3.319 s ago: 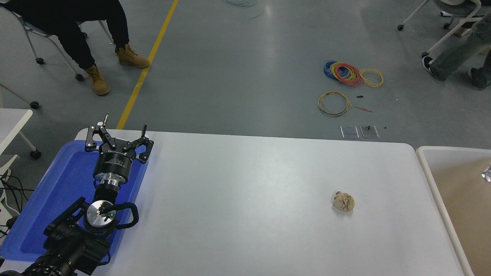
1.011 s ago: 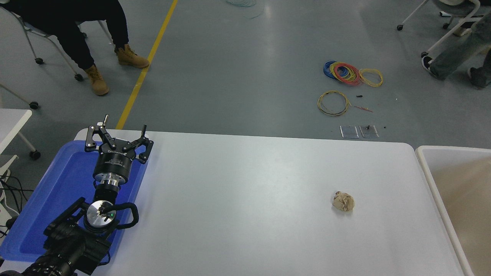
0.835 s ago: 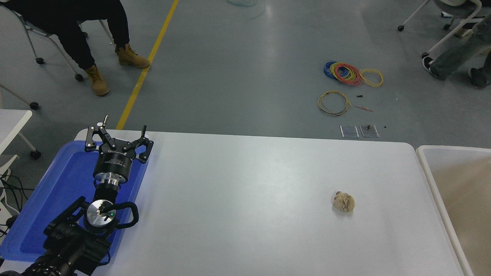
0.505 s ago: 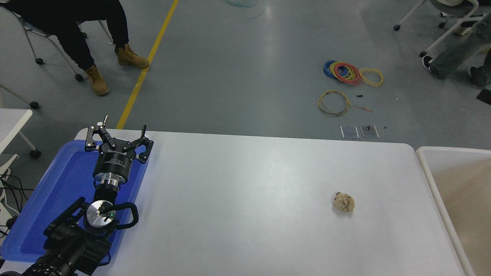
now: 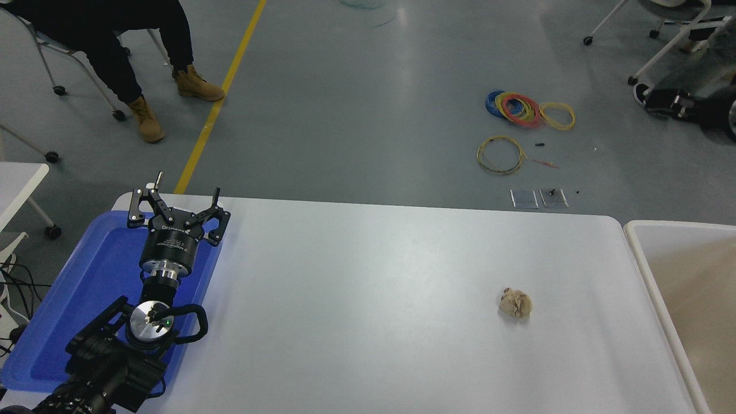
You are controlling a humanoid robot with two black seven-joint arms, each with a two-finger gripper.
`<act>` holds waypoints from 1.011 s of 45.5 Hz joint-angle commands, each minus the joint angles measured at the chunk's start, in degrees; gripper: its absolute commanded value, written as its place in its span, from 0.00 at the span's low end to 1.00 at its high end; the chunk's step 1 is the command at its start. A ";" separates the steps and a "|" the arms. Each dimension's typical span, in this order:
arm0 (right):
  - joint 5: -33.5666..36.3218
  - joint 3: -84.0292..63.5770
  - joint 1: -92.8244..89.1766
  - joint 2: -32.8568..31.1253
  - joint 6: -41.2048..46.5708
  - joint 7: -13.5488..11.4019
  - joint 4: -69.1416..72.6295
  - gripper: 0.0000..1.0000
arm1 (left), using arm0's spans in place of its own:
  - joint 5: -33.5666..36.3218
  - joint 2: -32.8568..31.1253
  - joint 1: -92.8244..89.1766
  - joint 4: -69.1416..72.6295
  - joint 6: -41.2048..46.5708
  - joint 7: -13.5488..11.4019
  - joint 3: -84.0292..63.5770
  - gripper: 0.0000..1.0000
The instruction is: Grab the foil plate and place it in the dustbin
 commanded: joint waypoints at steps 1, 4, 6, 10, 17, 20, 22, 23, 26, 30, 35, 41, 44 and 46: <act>-1.13 -0.54 8.32 1.21 13.63 0.06 5.41 1.00 | -0.01 0.03 0.00 0.00 -0.01 0.00 0.00 1.00; -1.13 -0.54 10.25 1.91 16.54 -0.02 7.25 1.00 | -0.01 0.03 0.00 0.00 -0.01 -0.08 0.00 1.00; -1.13 -0.54 11.22 2.26 17.86 0.06 8.22 1.00 | -0.01 0.03 0.00 0.00 -0.01 0.00 0.00 1.00; -1.13 -0.54 12.36 3.40 18.92 -0.02 10.24 1.00 | -0.01 0.03 0.00 0.00 -0.01 0.00 0.00 1.00; -1.65 -1.24 14.56 5.60 19.27 -0.02 14.99 1.00 | -0.01 -0.05 0.00 0.00 -0.01 -0.08 0.00 1.00; -3.59 -1.77 16.05 6.39 20.41 -0.02 18.24 1.00 | -0.01 -0.05 0.00 0.00 -0.01 0.00 0.00 1.00; -4.64 -1.86 16.58 6.66 21.37 -0.02 19.82 1.00 | -0.01 0.03 0.00 0.00 -0.01 -0.09 0.00 1.00; -5.08 -1.86 16.85 6.75 21.99 -0.02 20.35 1.00 | -0.01 -0.05 0.00 0.00 -0.01 0.00 0.00 1.00; -5.96 -1.86 17.37 6.75 24.01 -0.02 21.93 1.00 | -0.01 -0.05 0.00 0.00 -0.01 -0.08 0.00 1.00; -6.14 -1.86 18.17 6.84 27.17 -0.02 23.34 1.00 | -0.01 -0.05 0.00 0.00 -0.01 0.00 0.00 1.00; -6.14 -1.86 18.87 6.92 27.62 -0.02 24.66 1.00 | -0.01 0.03 0.00 0.00 0.08 0.00 0.00 1.00; -6.14 -1.86 19.13 7.36 27.62 -0.11 25.02 1.00 | -0.01 0.03 0.00 0.00 -0.01 -0.09 0.00 1.00; -6.14 -1.86 19.13 7.36 27.62 -0.11 25.02 1.00 | -0.01 0.03 0.00 0.00 -0.01 -0.09 0.00 1.00; -6.14 -1.86 19.13 7.36 27.62 -0.11 25.02 1.00 | -0.01 0.03 0.00 0.00 -0.01 -0.09 0.00 1.00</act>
